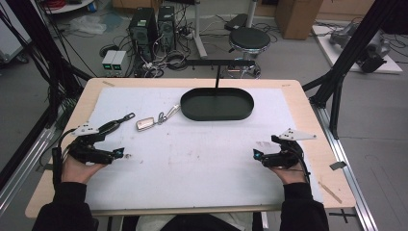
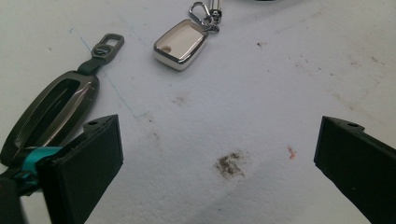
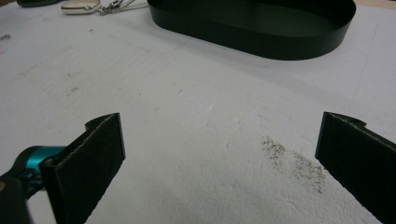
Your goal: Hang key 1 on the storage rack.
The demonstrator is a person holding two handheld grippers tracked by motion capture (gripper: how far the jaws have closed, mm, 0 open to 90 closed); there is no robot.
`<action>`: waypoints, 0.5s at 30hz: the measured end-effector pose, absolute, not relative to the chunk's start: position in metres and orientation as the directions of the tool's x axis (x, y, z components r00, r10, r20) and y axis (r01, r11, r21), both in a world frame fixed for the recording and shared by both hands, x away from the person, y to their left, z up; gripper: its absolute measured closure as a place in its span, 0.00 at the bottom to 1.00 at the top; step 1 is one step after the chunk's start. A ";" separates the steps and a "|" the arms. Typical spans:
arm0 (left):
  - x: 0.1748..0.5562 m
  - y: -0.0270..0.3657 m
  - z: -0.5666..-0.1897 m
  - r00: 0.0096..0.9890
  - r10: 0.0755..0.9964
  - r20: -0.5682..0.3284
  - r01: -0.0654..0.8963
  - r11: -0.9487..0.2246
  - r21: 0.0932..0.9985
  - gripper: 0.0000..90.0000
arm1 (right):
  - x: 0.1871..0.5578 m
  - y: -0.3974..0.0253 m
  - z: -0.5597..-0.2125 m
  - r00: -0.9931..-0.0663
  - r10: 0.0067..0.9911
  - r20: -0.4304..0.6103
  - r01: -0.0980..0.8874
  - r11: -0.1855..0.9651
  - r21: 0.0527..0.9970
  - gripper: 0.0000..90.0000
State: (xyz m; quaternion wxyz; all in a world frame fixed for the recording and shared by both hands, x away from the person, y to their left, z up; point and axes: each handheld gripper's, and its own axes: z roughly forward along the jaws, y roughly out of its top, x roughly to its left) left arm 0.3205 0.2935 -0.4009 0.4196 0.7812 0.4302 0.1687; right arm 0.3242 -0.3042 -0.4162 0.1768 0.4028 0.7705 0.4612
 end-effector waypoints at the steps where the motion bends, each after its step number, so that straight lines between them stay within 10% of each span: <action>1: 0.323 0.293 -0.400 0.575 0.812 -0.098 0.532 -0.281 0.799 0.02 | 0.324 -0.303 -0.417 -0.614 0.783 0.097 0.460 0.255 0.851 0.01; 15: 0.349 0.276 -0.382 0.604 0.795 -0.055 0.532 -0.350 0.771 0.02 | 0.323 -0.302 -0.417 -0.606 0.792 0.077 0.456 0.267 0.849 0.01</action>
